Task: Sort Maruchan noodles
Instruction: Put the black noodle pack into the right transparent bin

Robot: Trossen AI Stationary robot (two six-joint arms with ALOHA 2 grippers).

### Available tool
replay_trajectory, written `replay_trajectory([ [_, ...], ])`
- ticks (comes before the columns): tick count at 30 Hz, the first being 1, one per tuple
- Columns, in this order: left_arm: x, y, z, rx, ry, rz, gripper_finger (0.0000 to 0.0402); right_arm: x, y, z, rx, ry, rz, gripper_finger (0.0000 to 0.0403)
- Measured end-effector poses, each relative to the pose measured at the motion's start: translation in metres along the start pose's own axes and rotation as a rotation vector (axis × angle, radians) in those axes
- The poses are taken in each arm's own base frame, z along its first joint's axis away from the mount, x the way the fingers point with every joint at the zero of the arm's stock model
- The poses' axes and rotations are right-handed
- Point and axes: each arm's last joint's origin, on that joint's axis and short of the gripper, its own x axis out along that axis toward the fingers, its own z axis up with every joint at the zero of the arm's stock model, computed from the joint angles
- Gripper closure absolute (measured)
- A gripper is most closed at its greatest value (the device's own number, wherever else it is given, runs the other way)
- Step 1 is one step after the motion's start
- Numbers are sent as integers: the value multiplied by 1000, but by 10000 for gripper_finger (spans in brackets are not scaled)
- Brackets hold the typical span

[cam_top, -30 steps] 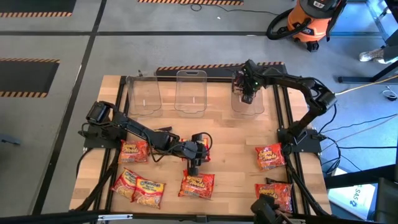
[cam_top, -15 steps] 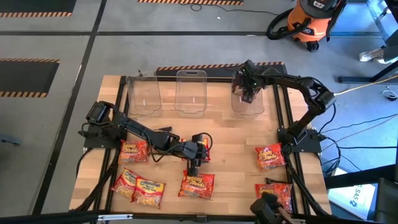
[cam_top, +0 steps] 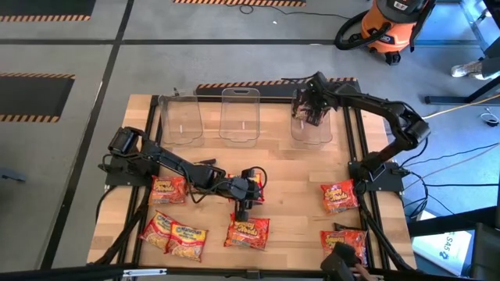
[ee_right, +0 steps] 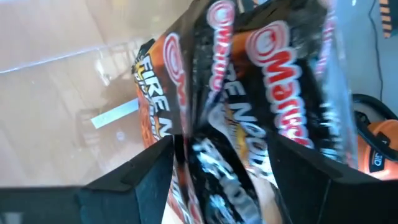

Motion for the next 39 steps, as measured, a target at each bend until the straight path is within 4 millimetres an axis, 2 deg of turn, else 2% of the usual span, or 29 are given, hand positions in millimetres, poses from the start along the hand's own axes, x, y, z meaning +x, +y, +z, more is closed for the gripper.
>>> replay_trajectory([
  [6, 0, 0, 0, -2, 0, -1, 289, -25, 4, -1, 26, -42, -11, 162],
  [11, 0, -1, 0, -7, 0, -1, 289, -61, 22, 2, 28, -141, -2, 162],
  [15, 0, 0, 0, -82, -1, 4, 289, -96, 52, 7, -18, -284, 70, 162],
  [19, -1, -6, -1, -75, -3, 7, 289, -124, 87, 11, -44, -397, 146, 162],
  [24, -12, -15, 3, -71, -4, -5, 289, -147, 133, 12, -67, -461, 317, 162],
  [27, -29, -19, 7, -75, 19, -1, 289, -156, 160, 10, -74, -494, 419, 162],
  [32, -55, -29, 3, -46, 112, 13, 289, -155, 206, 1, -92, -581, 527, 162],
  [39, -78, -30, -11, -54, 250, 38, 289, -140, 250, -14, -2, -671, 644, 162],
])
